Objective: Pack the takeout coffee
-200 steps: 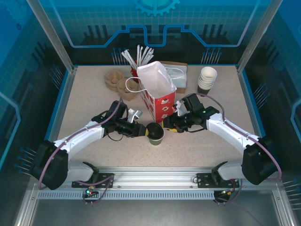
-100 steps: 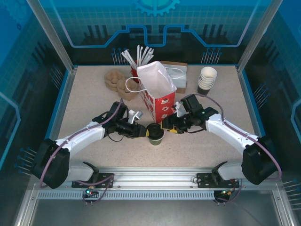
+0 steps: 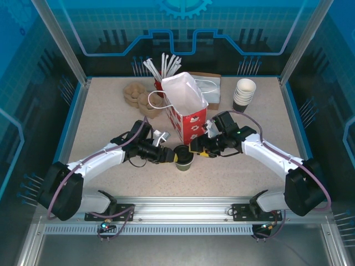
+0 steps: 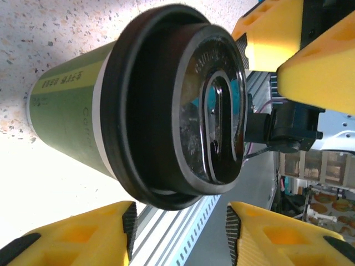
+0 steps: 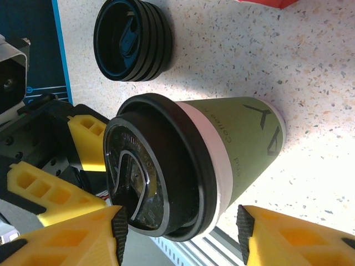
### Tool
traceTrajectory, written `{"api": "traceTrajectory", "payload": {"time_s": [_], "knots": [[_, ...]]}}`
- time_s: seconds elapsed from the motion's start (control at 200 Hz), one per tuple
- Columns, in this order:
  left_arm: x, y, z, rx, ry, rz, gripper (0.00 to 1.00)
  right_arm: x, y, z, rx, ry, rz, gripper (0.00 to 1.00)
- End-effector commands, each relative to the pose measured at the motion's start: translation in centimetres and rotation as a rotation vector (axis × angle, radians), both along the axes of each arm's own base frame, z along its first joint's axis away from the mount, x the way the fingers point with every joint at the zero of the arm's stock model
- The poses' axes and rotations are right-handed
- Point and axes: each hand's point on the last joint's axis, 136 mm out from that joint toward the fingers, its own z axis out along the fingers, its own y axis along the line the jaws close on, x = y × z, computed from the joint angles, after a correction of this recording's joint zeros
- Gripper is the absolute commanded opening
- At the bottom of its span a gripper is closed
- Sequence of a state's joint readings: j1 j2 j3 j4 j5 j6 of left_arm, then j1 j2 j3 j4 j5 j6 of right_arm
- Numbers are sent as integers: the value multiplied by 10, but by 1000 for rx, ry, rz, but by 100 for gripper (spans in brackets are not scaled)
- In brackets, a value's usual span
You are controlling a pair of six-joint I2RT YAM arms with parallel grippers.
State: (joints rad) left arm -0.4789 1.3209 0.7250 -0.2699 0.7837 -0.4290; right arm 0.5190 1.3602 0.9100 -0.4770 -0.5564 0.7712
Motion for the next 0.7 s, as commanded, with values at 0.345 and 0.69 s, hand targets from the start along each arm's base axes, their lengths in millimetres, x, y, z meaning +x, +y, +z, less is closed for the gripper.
{"api": "traceTrajectory", "payload": {"time_s": [0.345,0.69], "knots": [[14,26,44,57,-230,73,74,-8,-3,3,-8,-28,12,60],[44,21,50,69,-273,140,62,-6,-4,8,1,-53,-1,59]]}}
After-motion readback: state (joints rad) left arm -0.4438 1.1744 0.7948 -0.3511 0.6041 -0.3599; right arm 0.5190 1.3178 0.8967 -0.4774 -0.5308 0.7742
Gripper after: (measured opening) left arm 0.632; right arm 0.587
